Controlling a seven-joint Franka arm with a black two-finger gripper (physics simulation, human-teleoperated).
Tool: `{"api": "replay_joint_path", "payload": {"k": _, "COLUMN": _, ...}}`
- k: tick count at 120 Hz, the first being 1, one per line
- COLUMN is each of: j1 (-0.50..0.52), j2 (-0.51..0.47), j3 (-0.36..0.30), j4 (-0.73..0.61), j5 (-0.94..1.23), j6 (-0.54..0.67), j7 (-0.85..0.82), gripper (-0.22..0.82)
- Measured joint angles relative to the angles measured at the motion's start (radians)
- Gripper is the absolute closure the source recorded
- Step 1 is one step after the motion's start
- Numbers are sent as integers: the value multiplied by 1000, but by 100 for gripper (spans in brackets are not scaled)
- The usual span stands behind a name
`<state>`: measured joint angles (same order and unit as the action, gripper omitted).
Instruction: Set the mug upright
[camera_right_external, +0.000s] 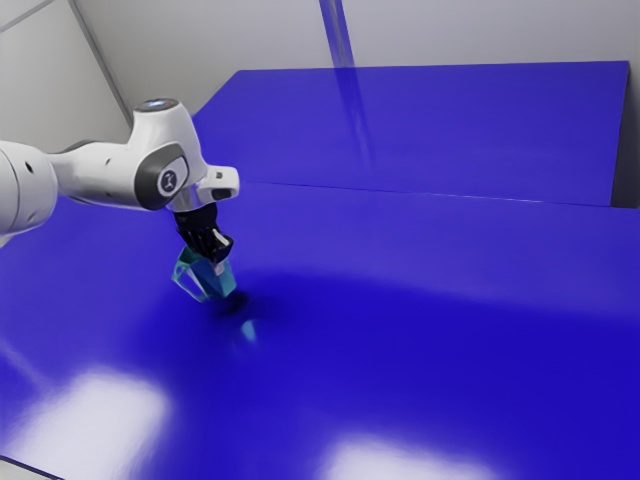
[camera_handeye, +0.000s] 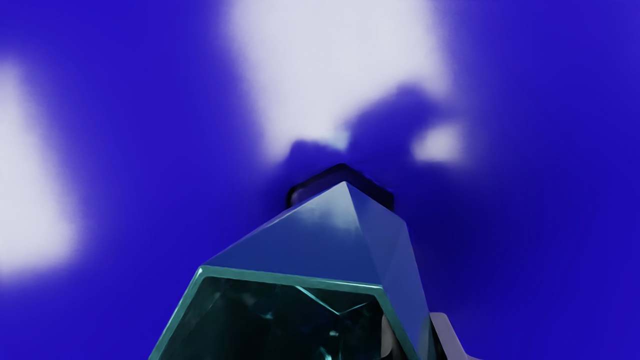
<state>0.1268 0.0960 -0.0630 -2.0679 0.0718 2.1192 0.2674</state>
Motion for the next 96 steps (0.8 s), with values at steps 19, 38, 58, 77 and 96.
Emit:
{"api": "replay_joint_path", "payload": {"k": 19, "j1": -24, "j2": 35, "j3": 0, "j4": 2, "j5": 9, "j6": 21, "j7": -45, "gripper": 78}}
{"api": "replay_joint_path", "payload": {"k": 38, "j1": -24, "j2": 67, "j3": 0, "j4": 4, "j5": 12, "j6": 43, "j7": -80, "gripper": 78}}
{"api": "replay_joint_path", "payload": {"k": 58, "j1": -27, "j2": 75, "j3": -1, "j4": 6, "j5": 12, "j6": 55, "j7": -109, "gripper": 75}}
{"api": "replay_joint_path", "payload": {"k": 77, "j1": -36, "j2": 35, "j3": -5, "j4": 3, "j5": 3, "j6": 53, "j7": -120, "gripper": 40}}
{"api": "replay_joint_path", "payload": {"k": 96, "j1": -37, "j2": -64, "j3": -8, "j4": 1, "j5": -7, "j6": 24, "j7": -125, "gripper": 19}}
